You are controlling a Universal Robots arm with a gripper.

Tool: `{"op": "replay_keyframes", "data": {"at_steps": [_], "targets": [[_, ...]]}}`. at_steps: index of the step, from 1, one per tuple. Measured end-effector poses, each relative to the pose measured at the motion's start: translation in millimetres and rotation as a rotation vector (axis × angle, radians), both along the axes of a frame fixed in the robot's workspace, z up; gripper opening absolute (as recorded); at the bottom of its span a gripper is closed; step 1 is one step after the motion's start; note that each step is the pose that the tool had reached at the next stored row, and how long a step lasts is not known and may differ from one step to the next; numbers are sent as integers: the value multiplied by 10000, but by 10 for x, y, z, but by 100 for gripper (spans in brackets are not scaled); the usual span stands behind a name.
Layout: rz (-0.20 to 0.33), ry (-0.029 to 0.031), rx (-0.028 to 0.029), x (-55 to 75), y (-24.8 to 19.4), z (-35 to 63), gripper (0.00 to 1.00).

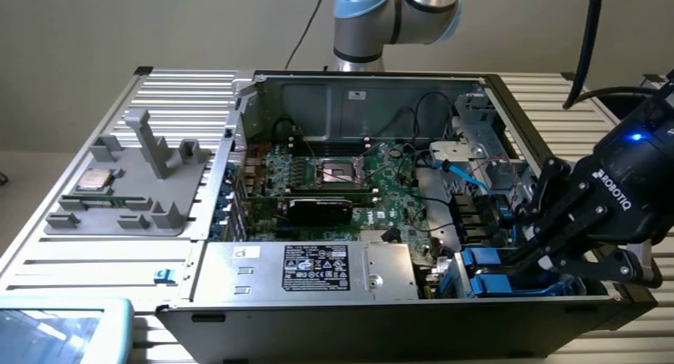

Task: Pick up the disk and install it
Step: 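Insert the first disk wire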

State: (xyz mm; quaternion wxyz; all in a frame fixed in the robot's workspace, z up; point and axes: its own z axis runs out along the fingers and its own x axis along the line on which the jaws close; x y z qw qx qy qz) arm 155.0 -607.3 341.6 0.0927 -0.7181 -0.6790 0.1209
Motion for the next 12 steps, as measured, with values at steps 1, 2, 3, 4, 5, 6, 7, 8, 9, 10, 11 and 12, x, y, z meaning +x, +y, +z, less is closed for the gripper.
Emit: {"op": "replay_keyframes", "data": {"at_steps": [1,2,3,4,5,6,7,8,9,10,11,12], "targets": [[0,18,41,10,0,-2,16],[0,42,71,22,0,-3,16],[0,90,80,38,2,-3,16],[0,155,81,57,5,-3,16],[-1,220,81,79,10,-3,16],[-1,279,81,101,13,-3,16],[-2,332,81,125,16,-3,16],[-2,380,81,150,20,-3,16],[-2,412,80,162,20,-3,16],[-1,414,81,163,21,-3,16],[-2,418,81,162,21,-3,16],[-3,421,81,162,21,-3,16]]}}
